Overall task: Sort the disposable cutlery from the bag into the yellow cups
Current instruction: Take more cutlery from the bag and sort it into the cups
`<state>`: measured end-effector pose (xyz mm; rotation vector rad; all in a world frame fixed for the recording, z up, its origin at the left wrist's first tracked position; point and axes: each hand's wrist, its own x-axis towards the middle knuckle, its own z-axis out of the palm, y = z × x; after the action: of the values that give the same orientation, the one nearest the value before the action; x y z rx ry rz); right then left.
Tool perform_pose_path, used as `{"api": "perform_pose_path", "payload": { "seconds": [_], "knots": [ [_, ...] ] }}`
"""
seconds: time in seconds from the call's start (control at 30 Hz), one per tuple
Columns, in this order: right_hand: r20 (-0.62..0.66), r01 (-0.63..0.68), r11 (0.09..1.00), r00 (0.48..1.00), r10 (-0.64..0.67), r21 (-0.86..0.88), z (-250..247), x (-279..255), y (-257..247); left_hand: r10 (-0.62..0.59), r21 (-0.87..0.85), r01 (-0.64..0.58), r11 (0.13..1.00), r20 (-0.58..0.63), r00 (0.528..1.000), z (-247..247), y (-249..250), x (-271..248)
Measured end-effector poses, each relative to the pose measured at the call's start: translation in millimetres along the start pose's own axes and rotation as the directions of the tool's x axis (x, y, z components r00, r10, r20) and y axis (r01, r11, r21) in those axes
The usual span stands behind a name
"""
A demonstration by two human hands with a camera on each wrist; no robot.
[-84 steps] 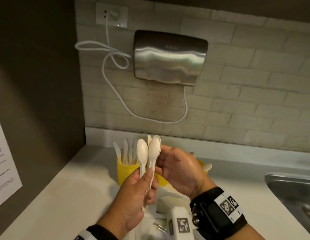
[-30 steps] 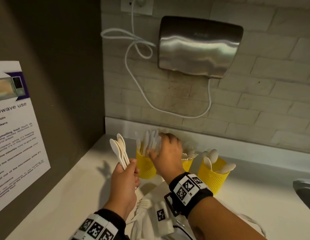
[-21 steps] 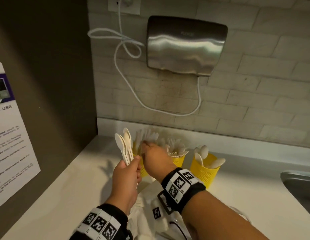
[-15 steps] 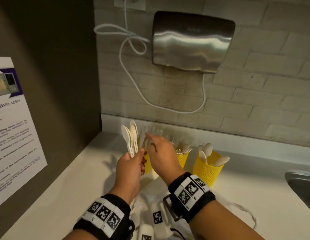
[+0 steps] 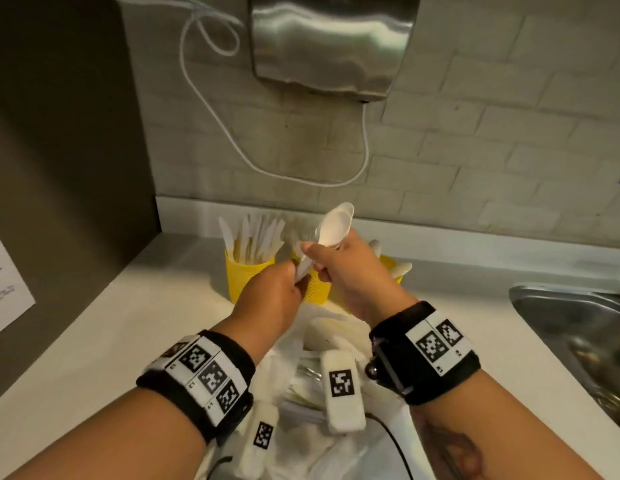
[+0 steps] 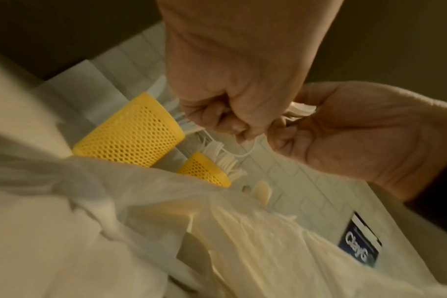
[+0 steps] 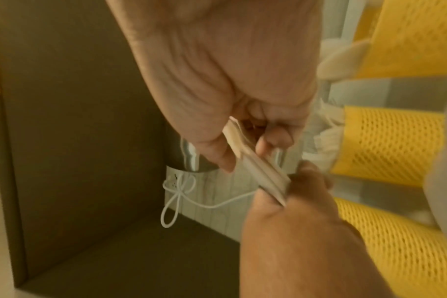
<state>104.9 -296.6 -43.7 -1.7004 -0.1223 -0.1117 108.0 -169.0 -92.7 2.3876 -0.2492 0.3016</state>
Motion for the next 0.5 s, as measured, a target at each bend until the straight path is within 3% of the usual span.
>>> {"api": "perform_pose_path", "payload": {
  "seconds": [0.13, 0.27, 0.4, 0.5],
  "knots": [
    [-0.055, 0.031, 0.997, 0.998, -0.035, -0.075, -34.6, -7.1, -6.7, 0.130, 0.015, -0.130, 0.991, 0.039, 0.991, 8.2, 26.8, -1.6],
    [-0.235, 0.117, 0.986, 0.962, -0.141, -0.116, -77.2, -1.3, -22.8, 0.121, -0.052, -0.116, 0.992, 0.090, 0.989, 11.4, 28.1, -2.8],
    [-0.321, 0.144, 0.985, 0.932, -0.168, -0.096, -101.3, 10.0, -24.9, 0.167, -0.082, -0.158, 0.984, 0.105, 0.980, 13.8, 23.7, -6.8],
    [-0.462, 0.101, 0.974, 0.867, -0.186, -0.203, -113.1, 23.5, -14.7, 0.127, -0.127, -0.111, 0.986, 0.129, 0.984, 12.7, 21.8, -7.7]
  ]
}}
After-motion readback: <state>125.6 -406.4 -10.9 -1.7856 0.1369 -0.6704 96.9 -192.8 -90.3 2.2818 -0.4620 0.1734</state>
